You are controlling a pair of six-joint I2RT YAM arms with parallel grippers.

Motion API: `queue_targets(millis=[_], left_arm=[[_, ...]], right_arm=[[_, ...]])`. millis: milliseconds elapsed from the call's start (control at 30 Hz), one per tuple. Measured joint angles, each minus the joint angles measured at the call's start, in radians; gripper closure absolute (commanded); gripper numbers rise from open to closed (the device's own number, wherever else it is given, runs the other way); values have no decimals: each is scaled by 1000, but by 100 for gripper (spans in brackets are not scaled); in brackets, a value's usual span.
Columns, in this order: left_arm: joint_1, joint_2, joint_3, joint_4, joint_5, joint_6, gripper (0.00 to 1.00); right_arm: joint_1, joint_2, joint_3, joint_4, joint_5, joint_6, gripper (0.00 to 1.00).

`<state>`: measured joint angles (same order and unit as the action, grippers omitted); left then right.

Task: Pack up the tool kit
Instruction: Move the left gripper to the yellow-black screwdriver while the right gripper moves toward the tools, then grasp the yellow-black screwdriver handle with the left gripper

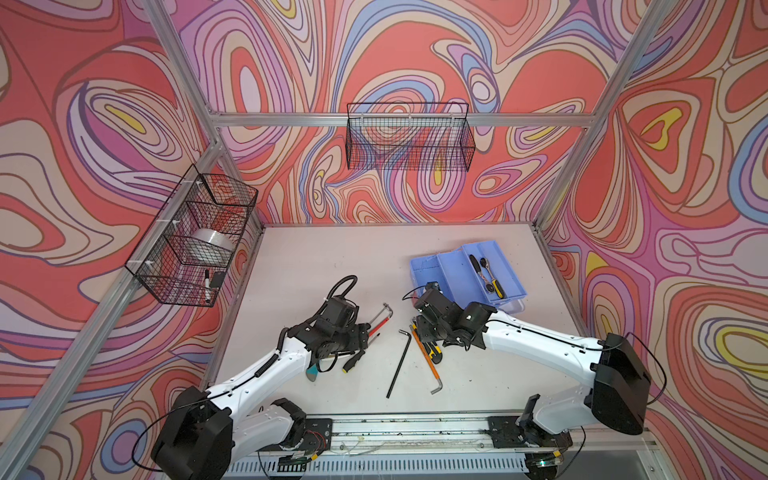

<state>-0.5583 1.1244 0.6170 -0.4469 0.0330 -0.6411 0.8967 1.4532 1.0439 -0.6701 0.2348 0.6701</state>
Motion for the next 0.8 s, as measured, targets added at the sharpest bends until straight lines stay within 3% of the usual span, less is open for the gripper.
queue_targets(millis=[400, 567, 800], left_arm=[[-94, -27, -48, -48, -39, -36, 26], [-132, 11, -48, -53, -49, -51, 34], [-163, 47, -51, -53, -61, -66, 36]], right_arm=[[0, 0, -31, 8, 0, 12, 38], [0, 0, -32, 11, 1, 12, 38], [0, 0, -32, 12, 8, 11, 37]])
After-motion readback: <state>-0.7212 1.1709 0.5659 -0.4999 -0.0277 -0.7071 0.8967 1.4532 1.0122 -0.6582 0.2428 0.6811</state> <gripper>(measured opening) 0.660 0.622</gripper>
